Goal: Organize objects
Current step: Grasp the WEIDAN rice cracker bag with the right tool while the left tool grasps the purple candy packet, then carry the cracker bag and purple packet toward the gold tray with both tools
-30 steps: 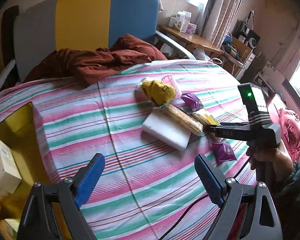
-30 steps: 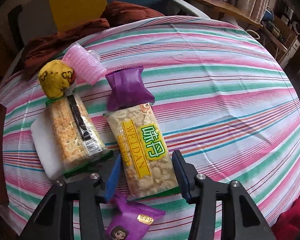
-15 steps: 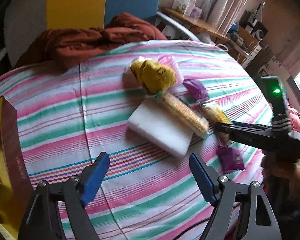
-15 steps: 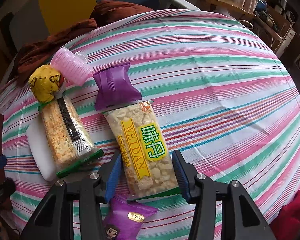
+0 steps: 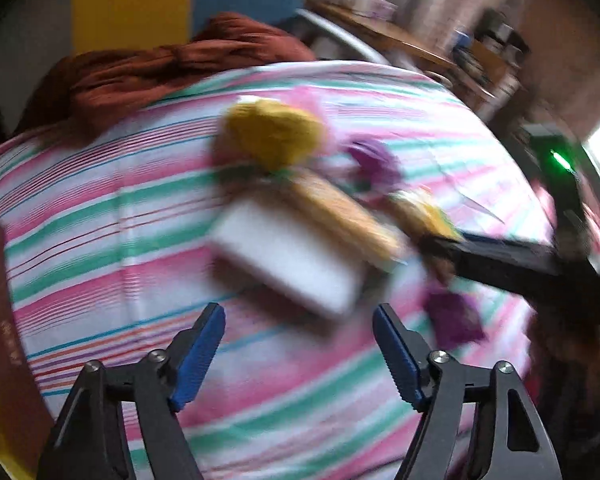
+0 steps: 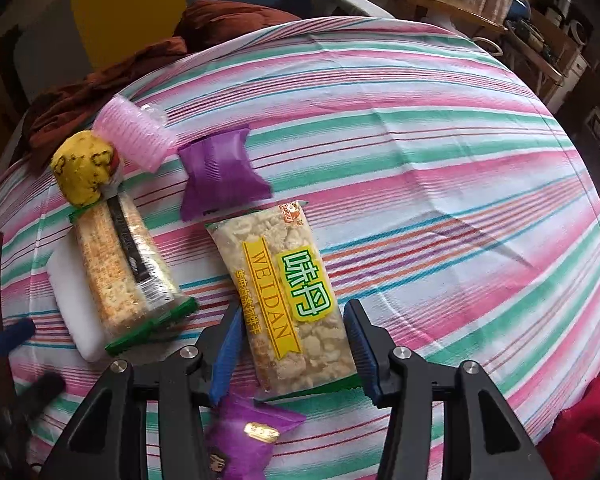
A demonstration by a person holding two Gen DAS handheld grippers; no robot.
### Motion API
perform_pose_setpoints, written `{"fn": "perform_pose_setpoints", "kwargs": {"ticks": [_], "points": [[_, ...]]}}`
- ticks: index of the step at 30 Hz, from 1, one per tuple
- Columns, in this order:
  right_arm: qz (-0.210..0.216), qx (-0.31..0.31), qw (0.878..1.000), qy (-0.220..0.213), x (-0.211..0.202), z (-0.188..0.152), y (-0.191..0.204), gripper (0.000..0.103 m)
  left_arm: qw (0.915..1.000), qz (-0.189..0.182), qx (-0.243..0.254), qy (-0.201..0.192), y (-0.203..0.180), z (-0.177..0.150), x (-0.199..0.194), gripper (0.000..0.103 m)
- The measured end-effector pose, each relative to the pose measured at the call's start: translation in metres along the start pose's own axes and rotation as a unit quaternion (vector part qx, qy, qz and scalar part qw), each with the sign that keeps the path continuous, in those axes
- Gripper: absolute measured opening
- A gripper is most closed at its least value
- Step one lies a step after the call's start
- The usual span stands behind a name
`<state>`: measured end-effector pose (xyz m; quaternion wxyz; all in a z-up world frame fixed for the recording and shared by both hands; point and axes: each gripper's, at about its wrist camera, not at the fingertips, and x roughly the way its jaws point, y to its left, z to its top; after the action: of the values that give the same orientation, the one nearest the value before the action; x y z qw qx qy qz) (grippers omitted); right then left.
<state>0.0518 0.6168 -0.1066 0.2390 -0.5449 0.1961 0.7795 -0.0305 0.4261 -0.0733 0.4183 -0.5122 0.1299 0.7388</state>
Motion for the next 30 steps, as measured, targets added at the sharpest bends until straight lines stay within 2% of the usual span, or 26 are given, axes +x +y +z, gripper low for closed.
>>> {"fn": "perform_pose_setpoints", "kwargs": {"ticks": [5, 11, 15, 18, 22, 27, 30], "points": [[-0.013, 0.027, 1.000, 0.003, -0.001, -0.001, -0.014, 0.051, 0.9957, -0.050, 0.076, 0.017, -0.041, -0.005, 0.009, 0.065], [-0.035, 0.049, 0.998, 0.004, -0.003, -0.002, -0.028, 0.051, 0.9909, -0.103, 0.078, 0.039, -0.068, 0.002, 0.022, 0.058], [-0.045, 0.061, 0.997, 0.003, -0.005, -0.005, -0.032, 0.051, 0.9879, -0.117, 0.088, 0.050, -0.088, 0.005, 0.028, 0.052], [-0.056, 0.060, 0.997, 0.002, -0.007, -0.007, -0.033, 0.051, 0.9861, -0.117, 0.097, 0.067, -0.099, 0.007, 0.040, 0.051], [-0.066, 0.063, 0.996, 0.002, -0.008, -0.008, -0.035, 0.051, 0.9844, -0.115, 0.090, 0.098, -0.103, 0.007, 0.059, 0.043], [-0.066, 0.048, 0.997, -0.001, -0.007, -0.007, -0.031, 0.050, 0.9862, -0.102, 0.103, 0.080, -0.101, -0.002, 0.054, 0.039], [-0.039, 0.035, 0.999, -0.005, -0.009, -0.007, -0.023, 0.049, 0.9873, -0.093, 0.109, 0.068, -0.092, -0.014, 0.044, 0.038]]}}
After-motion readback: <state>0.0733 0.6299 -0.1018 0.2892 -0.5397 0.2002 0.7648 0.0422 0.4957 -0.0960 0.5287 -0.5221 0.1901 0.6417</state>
